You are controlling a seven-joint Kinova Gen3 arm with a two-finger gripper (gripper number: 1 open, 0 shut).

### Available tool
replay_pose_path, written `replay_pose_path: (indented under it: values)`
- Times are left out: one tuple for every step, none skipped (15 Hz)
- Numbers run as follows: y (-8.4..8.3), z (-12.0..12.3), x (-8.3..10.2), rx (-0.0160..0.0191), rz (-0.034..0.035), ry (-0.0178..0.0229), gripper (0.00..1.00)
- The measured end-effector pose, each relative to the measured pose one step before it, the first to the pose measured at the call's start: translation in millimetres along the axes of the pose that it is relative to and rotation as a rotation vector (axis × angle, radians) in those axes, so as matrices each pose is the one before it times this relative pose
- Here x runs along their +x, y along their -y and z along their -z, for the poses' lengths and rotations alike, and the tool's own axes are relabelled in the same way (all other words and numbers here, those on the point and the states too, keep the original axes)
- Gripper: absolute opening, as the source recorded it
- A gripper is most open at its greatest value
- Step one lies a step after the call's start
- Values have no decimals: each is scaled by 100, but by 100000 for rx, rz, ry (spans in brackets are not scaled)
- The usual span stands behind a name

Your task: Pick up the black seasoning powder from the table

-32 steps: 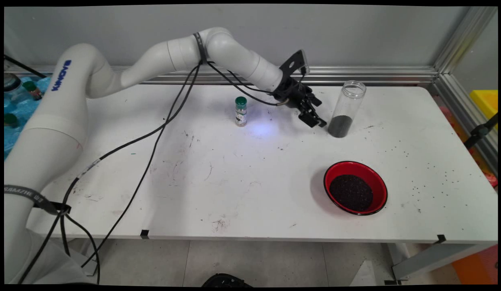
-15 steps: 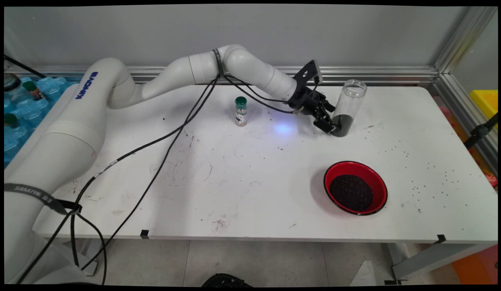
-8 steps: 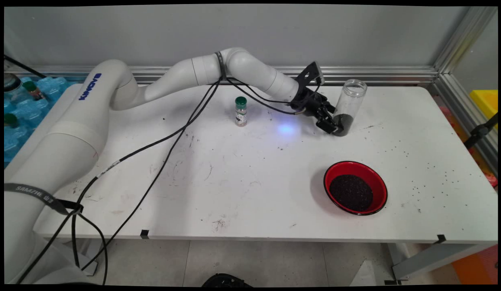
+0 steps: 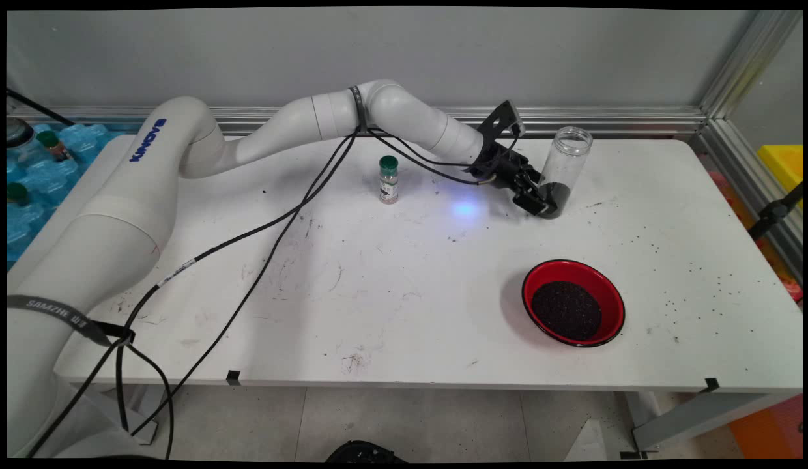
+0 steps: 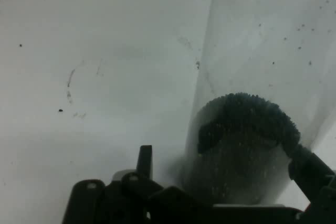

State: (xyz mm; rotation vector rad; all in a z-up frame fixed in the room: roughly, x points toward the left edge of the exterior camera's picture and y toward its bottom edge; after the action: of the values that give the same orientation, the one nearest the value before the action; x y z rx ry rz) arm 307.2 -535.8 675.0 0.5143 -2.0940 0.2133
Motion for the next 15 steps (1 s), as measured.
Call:
replay_pose_path:
  values:
    - [-24, -38, -27, 134, 552, -120, 100]
    - [-21, -30, -8, 78, 395, -90, 100]
    - [-31, -37, -25, 125, 568, -137, 100]
    - [-26, -17, -16, 88, 379, -116, 100]
    - [-34, -31, -16, 109, 534, -142, 100]
    - [-44, -46, -21, 123, 604, -189, 100]
    - [-55, -53, -10, 98, 553, -187, 100]
    - [-48, -53, -2, 83, 418, -175, 100]
    - [-40, -48, -2, 54, 295, -121, 100]
    - [-36, -39, 2, 62, 269, -131, 100]
    - [-30, -25, -1, 45, 141, -96, 100]
    - [-42, -31, 0, 49, 156, -128, 100]
    - [-54, -23, 9, 27, 57, -181, 100]
    - [-57, -5, 15, 49, -39, -217, 100]
    - [-46, 1, 33, 53, -71, -251, 0]
